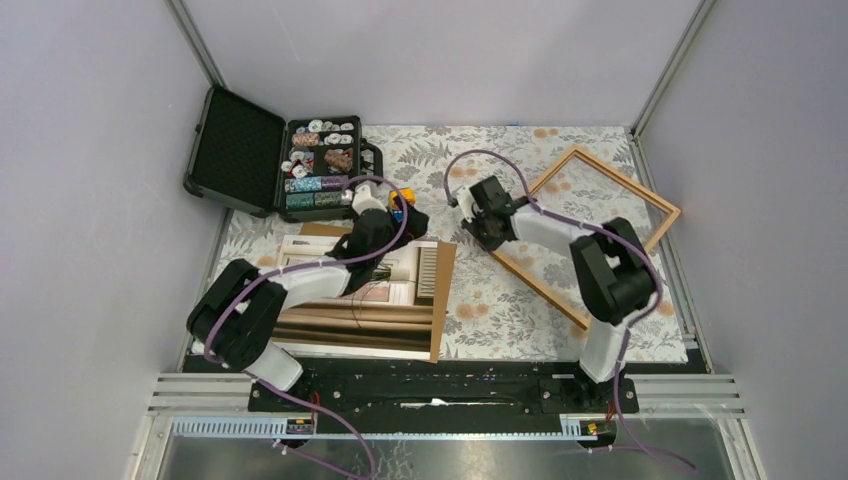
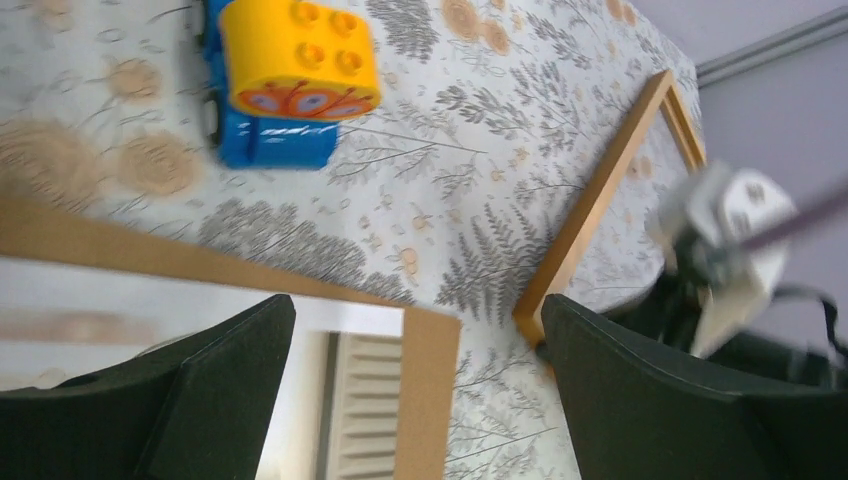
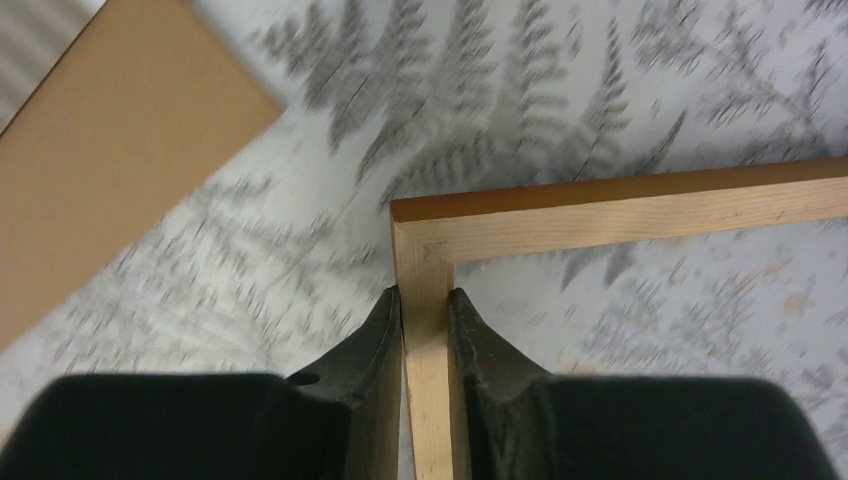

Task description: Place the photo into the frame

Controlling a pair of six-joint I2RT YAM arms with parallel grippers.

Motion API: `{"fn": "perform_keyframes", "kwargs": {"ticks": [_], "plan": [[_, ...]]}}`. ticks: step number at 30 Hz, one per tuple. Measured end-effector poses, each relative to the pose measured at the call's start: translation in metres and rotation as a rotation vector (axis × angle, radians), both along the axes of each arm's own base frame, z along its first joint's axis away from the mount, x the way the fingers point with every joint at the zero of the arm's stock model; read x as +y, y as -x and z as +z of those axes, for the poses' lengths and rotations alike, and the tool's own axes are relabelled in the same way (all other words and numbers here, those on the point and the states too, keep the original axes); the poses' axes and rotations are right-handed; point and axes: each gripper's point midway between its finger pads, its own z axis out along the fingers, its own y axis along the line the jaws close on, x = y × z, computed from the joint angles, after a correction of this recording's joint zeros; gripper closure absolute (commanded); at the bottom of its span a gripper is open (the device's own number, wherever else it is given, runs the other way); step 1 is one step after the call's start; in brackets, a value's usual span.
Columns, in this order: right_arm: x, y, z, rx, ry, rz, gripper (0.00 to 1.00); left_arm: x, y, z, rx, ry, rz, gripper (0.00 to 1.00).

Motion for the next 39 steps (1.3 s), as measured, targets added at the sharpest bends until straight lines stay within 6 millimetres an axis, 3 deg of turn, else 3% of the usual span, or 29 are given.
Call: {"fn": "perform_keyframes", "kwargs": {"ticks": [3, 9, 19, 25, 31, 37, 39], "plan": [[-0.006, 0.028, 0.008, -0.011, -0.046, 0.029, 0.99, -0.018, -0.016, 0.005, 0.043, 0.026, -0.072, 0.01], [-0.014, 0.066, 0.029, -0.077, -0.144, 0.081, 1.0, -0.102, -0.048, 0.017, 0.105, 0.117, -0.362, 0.01], [-0.007, 0.073, 0.046, -0.152, -0.244, 0.103, 1.0, -0.187, -0.056, -0.014, 0.245, 0.299, -0.718, 0.01], [-0.005, 0.073, 0.046, -0.154, -0.253, 0.104, 1.0, -0.218, -0.054, -0.046, 0.322, 0.417, -0.836, 0.01], [-0.004, 0.072, 0.046, -0.164, -0.26, 0.104, 1.0, -0.249, -0.041, -0.037, 0.3, 0.499, -0.974, 0.02], [-0.003, 0.071, 0.044, -0.174, -0.27, 0.103, 0.98, -0.272, -0.018, -0.037, 0.306, 0.523, -1.076, 0.12], [-0.002, 0.071, 0.045, -0.176, -0.278, 0.105, 0.97, -0.276, -0.013, -0.038, 0.311, 0.525, -1.09, 0.19]]}}
